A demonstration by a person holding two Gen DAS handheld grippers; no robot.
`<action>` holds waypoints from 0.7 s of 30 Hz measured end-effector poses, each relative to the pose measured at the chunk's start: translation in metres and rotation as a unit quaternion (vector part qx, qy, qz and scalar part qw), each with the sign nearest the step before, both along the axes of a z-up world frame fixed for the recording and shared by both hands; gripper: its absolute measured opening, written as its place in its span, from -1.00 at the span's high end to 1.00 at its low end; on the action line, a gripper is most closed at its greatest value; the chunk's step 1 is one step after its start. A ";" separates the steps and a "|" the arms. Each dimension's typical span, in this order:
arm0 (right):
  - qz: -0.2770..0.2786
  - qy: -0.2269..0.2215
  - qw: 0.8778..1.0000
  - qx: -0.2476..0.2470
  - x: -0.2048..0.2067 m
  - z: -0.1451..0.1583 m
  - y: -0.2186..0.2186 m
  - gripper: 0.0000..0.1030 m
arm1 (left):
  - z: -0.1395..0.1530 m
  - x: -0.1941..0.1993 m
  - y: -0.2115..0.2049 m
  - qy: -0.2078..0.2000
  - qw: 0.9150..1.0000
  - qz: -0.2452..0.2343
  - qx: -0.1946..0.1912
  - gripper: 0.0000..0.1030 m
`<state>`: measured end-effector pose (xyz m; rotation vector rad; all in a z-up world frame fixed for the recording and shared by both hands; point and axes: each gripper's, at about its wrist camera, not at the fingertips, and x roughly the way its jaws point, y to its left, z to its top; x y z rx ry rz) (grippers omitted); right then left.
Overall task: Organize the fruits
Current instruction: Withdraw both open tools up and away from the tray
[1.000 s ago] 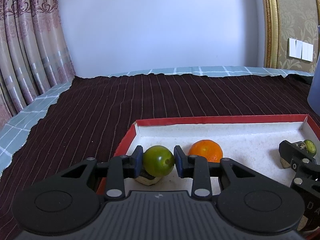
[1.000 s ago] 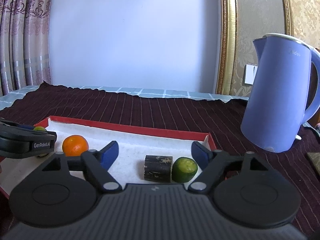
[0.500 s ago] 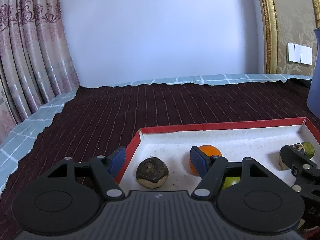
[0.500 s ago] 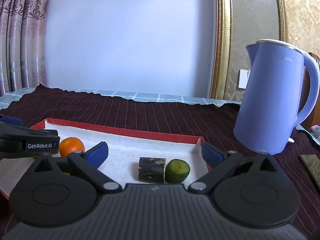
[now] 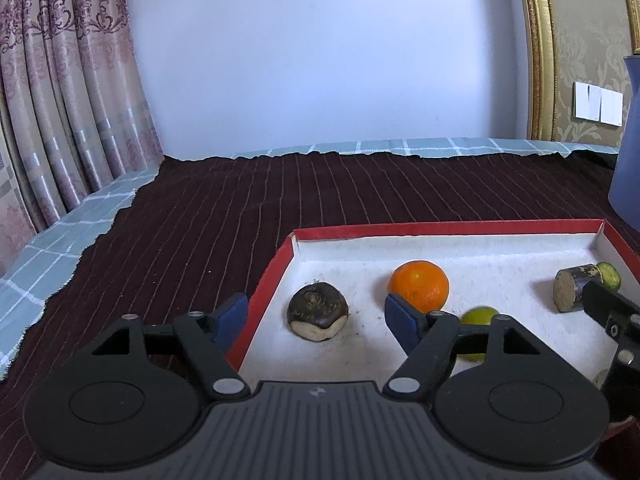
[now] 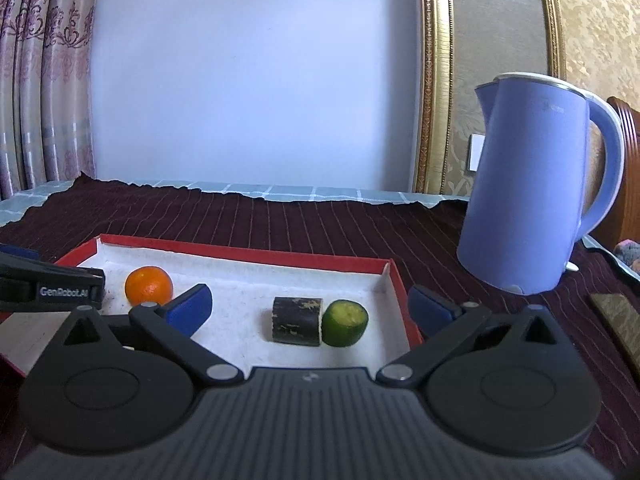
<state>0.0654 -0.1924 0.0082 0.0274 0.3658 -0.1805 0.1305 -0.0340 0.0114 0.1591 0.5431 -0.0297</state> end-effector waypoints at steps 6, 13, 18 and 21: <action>-0.006 -0.005 1.000 0.022 -0.009 -0.001 -0.007 -1.00 | 0.002 -0.014 0.007 -0.001 1.000 0.001 -0.008 -0.46; -0.003 -0.006 1.000 0.029 -0.025 -0.005 -0.006 -1.00 | 0.001 -0.032 0.022 0.000 0.999 0.005 -0.031 -0.47; 0.000 -0.016 1.000 0.020 -0.038 -0.005 -0.002 -1.00 | -0.001 -0.040 0.031 0.007 0.999 0.005 -0.046 -0.47; 0.000 -0.021 0.999 0.029 -0.046 -0.006 -0.003 -1.00 | -0.004 -0.044 0.035 0.015 0.999 0.008 -0.047 -0.49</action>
